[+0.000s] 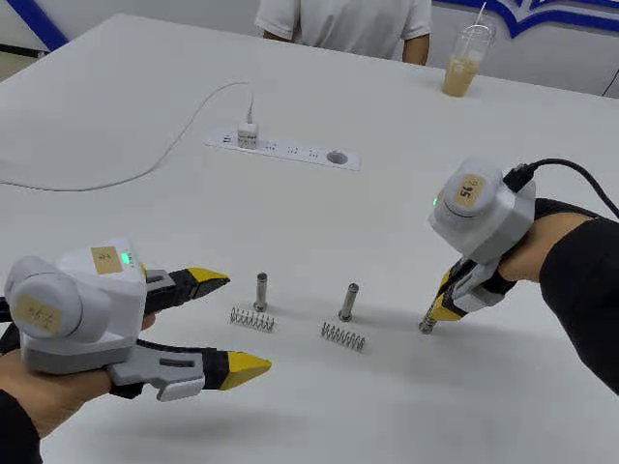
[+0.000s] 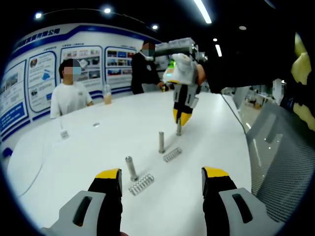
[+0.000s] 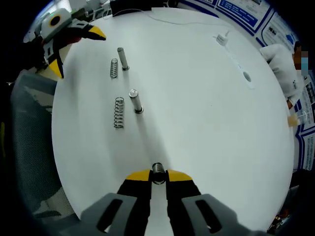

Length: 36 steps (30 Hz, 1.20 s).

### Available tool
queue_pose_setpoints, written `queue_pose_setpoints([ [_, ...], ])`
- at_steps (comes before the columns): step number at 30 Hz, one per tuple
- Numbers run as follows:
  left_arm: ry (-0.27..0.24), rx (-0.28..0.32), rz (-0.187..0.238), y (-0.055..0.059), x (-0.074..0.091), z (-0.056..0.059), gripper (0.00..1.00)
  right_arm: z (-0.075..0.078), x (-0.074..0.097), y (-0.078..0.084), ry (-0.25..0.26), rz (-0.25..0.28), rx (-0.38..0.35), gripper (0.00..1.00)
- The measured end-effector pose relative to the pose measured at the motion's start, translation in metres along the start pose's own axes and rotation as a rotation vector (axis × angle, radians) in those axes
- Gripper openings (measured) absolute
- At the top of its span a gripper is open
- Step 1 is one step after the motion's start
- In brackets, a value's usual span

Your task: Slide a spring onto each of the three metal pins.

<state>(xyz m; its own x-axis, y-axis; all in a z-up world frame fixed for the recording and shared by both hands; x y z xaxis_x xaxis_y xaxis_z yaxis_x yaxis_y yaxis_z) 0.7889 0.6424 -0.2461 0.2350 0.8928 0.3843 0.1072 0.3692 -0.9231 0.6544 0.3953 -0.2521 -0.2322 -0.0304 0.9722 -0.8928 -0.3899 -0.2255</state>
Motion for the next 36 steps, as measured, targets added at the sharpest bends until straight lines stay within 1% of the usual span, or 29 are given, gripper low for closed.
queue_pose_setpoints([
  [6, 0.002, 0.000, -0.001, 0.000, -0.001, 0.001, 0.67, 0.000, -0.006, 0.002, -0.001, -0.008, -0.001, 0.12],
  [15, 0.001, 0.001, 0.001, -0.001, 0.000, 0.002, 0.67, 0.000, -0.007, 0.002, 0.002, 0.000, 0.004, 0.13],
  [19, 0.001, 0.000, 0.002, -0.002, 0.000, 0.002, 0.67, 0.000, -0.006, 0.002, 0.008, 0.008, 0.008, 0.16],
  [25, 0.000, -0.001, 0.002, -0.001, 0.001, 0.001, 0.67, 0.000, 0.002, 0.003, 0.032, 0.028, 0.009, 0.18],
  [32, 0.002, -0.004, 0.002, -0.001, 0.001, 0.002, 0.67, -0.004, 0.012, 0.004, 0.059, 0.042, 0.022, 0.22],
  [36, 0.003, -0.007, 0.002, -0.002, 0.000, 0.002, 0.67, -0.009, 0.020, 0.001, 0.076, 0.065, 0.028, 0.22],
])
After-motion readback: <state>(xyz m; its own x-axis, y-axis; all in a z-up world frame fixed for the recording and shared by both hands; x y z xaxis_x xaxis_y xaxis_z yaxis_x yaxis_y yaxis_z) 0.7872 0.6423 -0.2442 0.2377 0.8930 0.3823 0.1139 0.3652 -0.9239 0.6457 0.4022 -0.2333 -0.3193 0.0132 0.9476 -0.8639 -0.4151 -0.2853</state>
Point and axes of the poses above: the centre of the closed fingertips' face, and the gripper's own axes: x roughly backward along the fingers, z roughly to its right, y roughly out of its underside, the point moved 7 cm from there along x, roughly backward along the fingers, and after that the axes turned 1 degree about -z, right-handed, at the moved point
